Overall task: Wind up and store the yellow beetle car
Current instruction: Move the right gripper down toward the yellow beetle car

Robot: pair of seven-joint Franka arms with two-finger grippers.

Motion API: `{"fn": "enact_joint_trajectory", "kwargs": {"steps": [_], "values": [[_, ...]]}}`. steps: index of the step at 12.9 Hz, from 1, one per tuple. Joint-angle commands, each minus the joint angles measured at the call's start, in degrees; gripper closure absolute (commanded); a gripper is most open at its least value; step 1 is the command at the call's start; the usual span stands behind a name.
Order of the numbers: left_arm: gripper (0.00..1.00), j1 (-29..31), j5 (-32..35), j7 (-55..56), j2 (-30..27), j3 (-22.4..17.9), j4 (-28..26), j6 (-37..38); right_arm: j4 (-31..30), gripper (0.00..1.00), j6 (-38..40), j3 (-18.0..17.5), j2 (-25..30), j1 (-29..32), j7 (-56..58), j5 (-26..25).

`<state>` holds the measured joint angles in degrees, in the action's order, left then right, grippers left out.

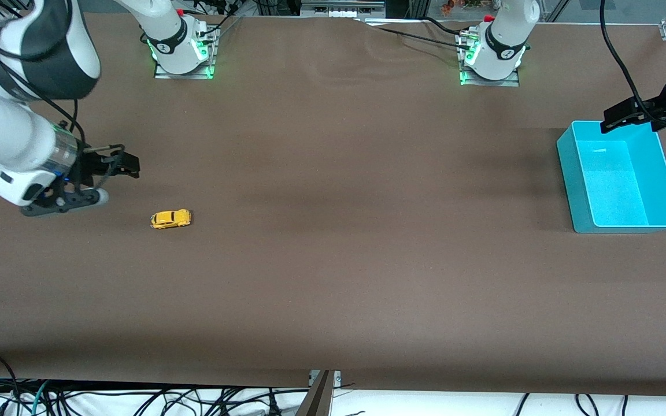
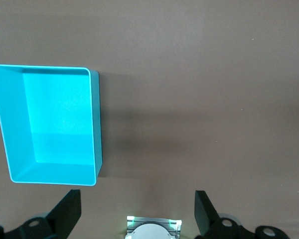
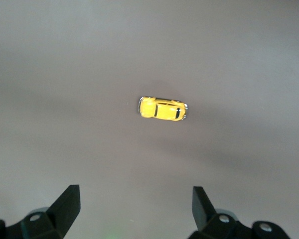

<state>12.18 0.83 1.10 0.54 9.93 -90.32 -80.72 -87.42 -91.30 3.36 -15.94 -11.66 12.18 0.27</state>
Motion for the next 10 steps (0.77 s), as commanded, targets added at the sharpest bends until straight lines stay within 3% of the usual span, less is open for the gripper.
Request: {"fn": "enact_joint_trajectory", "kwargs": {"steps": [1, 4, 10], "values": [[0.0, 0.6, -0.4, -1.8, -0.1, 0.2, 0.2, 0.2, -1.5, 0.01, -2.0, 0.3, -4.0, 0.1, 13.6, -0.7], [0.0, 0.6, -0.4, -1.8, -0.1, 0.2, 0.2, 0.2, -9.1, 0.01, -10.4, 0.3, -4.1, 0.1, 22.3, -1.7], [0.0, 0.5, -0.4, -1.8, 0.0, -0.4, 0.3, 0.0, -28.2, 0.01, -35.8, 0.8, -1.6, 0.4, 47.7, -2.2]]}}
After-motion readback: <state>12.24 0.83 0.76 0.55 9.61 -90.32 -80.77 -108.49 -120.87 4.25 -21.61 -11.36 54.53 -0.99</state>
